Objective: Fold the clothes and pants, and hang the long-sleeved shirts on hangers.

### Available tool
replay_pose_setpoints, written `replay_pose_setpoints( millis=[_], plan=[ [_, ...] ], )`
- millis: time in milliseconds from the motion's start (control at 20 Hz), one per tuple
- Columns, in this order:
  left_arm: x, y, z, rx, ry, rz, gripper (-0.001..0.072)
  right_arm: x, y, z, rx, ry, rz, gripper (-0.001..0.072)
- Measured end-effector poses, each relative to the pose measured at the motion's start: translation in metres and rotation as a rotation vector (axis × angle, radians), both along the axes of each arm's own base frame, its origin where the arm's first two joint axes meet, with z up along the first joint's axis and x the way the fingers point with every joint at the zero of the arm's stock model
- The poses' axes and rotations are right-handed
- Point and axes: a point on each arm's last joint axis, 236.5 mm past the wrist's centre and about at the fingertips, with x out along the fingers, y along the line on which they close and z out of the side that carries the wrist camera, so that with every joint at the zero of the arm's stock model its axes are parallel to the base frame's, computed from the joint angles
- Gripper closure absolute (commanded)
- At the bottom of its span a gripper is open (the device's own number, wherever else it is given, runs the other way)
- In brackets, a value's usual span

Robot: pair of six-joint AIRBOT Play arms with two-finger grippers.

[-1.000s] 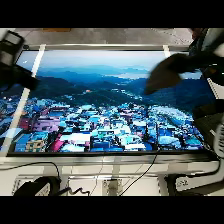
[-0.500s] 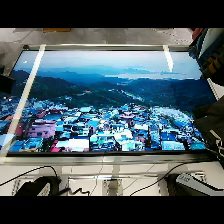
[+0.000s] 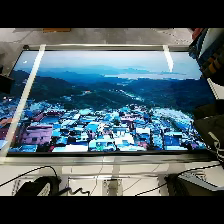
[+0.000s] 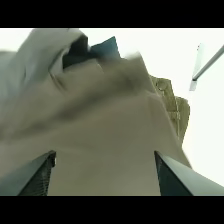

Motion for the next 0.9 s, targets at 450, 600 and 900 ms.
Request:
replay_pose_setpoints(
  millis=[450,600,900],
  plan=[
    [0.0,0.0,0.0,0.0,0.0,0.0,0.069,0.118,0.019,0.011,0.052,-0.359,0.375,0.0698],
    [0.0,0.0,0.0,0.0,0.0,0.0,0.069,0.192,0.072,0.032,0.063,-0.476,0.697,0.0698],
    [0.0,0.0,0.0,0.0,0.0,0.0,0.069,0.292,0.242,0.029,0.093,-0.396,1.327,0.0698]
  ],
)
